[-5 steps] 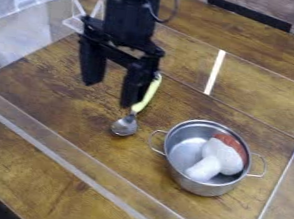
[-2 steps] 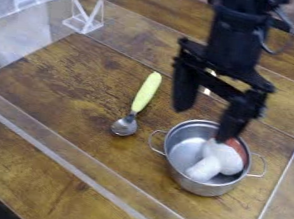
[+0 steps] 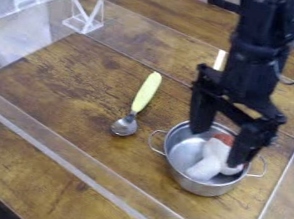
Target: Remove the mushroom from the silver pot and put it on the table
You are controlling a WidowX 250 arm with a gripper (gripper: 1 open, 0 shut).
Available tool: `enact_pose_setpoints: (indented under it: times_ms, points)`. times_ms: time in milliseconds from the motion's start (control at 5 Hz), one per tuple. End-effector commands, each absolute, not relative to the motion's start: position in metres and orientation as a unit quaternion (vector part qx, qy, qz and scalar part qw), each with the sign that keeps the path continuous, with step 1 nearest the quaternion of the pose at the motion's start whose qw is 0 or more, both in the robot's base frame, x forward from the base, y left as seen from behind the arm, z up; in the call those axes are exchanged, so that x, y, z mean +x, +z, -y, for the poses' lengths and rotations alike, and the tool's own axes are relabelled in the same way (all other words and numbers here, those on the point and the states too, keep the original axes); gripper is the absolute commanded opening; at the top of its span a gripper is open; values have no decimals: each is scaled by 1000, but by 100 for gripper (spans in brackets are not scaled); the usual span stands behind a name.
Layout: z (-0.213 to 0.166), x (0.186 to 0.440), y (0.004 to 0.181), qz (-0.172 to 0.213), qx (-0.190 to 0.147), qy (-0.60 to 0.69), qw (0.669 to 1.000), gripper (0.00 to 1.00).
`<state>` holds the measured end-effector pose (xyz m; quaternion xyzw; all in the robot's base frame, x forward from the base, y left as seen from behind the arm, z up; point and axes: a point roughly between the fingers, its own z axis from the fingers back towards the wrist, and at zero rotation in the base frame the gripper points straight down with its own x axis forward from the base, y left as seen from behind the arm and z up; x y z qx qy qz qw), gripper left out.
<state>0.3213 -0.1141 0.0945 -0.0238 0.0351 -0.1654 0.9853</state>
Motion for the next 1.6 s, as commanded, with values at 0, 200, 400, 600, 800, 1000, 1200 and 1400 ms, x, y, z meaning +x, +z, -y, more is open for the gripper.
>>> enact_pose_setpoints:
  times_ms: [0, 200, 400, 600, 800, 1000, 1200, 1400]
  points:
    - [104, 336, 92, -9, -25, -192, 981, 100]
    - [101, 346, 76, -7, -23, -222, 975, 100]
    - [98, 350, 69, 0, -21, -211, 977, 100]
    - [95, 351, 67, 0, -23, -203, 979, 100]
    - [80, 358, 68, 4, -25, -155, 988, 100]
    - [72, 363, 75, 11, -29, -114, 993, 100]
    - [73, 363, 72, 12, -27, -91, 995, 100]
    - [74, 364, 69, 11, -25, -68, 997, 100]
